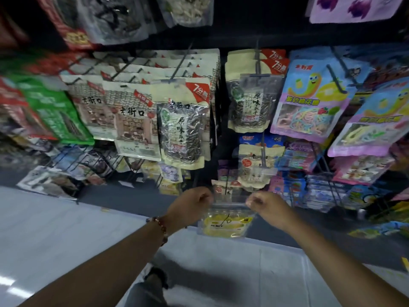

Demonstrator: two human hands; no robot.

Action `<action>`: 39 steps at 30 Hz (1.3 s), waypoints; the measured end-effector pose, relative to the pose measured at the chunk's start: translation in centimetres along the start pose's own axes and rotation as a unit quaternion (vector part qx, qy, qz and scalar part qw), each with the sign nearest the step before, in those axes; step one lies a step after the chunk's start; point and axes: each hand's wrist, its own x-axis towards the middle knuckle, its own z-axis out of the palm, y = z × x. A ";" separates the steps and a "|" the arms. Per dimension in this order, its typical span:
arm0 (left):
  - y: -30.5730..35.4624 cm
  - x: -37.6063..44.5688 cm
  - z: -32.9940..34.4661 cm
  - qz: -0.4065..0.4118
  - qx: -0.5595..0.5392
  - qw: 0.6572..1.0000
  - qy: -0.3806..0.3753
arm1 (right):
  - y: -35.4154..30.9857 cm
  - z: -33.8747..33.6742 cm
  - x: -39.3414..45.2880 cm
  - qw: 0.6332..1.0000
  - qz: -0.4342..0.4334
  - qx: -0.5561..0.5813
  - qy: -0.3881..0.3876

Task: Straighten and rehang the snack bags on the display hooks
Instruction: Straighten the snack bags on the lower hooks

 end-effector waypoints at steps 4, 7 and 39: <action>-7.0 -1.1 -1.4 -0.026 -0.001 1.000 -0.006 | -2.2 6.6 2.6 1.000 0.001 0.008 -0.002; -13.6 -0.8 -2.4 -0.021 0.039 0.999 -0.012 | -3.4 12.1 5.7 1.000 -0.008 0.017 0.001; -60.6 2.7 -0.1 0.075 0.027 0.989 0.126 | -3.1 54.2 27.1 0.986 -0.067 -0.017 0.155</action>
